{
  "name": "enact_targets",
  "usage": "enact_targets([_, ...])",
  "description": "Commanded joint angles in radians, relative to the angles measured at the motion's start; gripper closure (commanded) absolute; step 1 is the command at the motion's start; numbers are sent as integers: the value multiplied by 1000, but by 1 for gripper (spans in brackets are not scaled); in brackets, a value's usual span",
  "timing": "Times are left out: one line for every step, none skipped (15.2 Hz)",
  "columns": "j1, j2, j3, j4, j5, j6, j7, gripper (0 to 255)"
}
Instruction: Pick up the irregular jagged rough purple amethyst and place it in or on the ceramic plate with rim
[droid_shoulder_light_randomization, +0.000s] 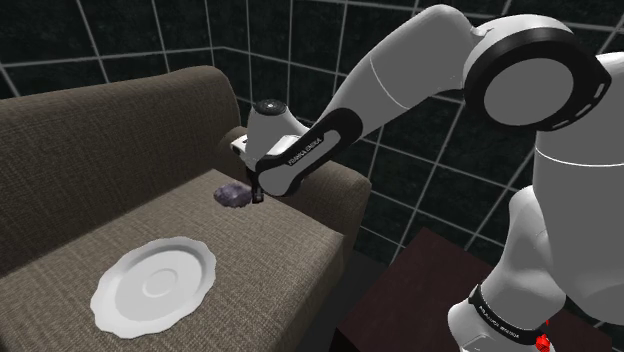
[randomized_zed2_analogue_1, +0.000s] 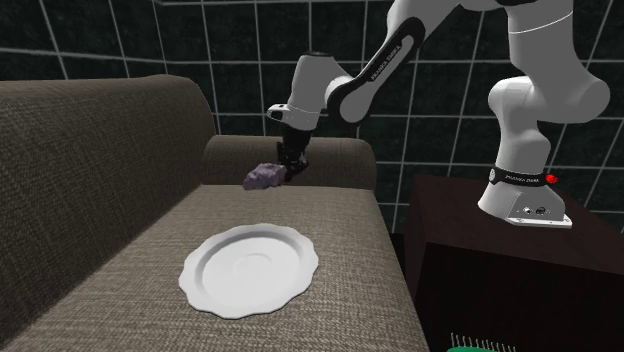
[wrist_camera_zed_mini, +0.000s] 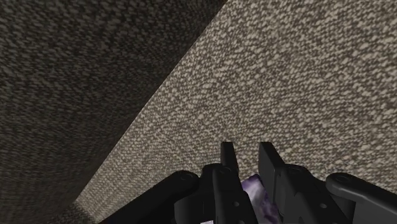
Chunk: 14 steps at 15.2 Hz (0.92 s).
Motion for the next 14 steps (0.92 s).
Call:
enact_targets([4, -20, -4, 4, -5, -23, 1, 255])
enact_targets([6, -30, -6, 5, -7, -34, 1, 255])
enact_targets([8, -39, -8, 6, -9, -44, 1, 255])
enact_targets([9, -49, -10, 7, -11, -55, 1, 255])
enact_targets([11, -58, -11, 9, -14, -65, 1, 255])
enact_targets([12, -67, -13, 11, -16, -76, 1, 255])
enact_targets([14, -76, -15, 13, -18, -87, 1, 255])
enact_targets([15, -85, -16, 15, -20, -98, 1, 255])
enact_targets([16, -90, -17, 17, -21, -104, 1, 255])
enact_targets([36, -88, -17, 20, -30, -109, 28, 255])
enact_targets([56, -87, -17, 24, -39, -115, 55, 255])
enact_targets([76, -84, -16, 29, -47, -121, 81, 255])
enact_targets([95, -81, -15, 35, -54, -128, 107, 255])
enact_targets([114, -77, -13, 43, -61, -136, 133, 255])
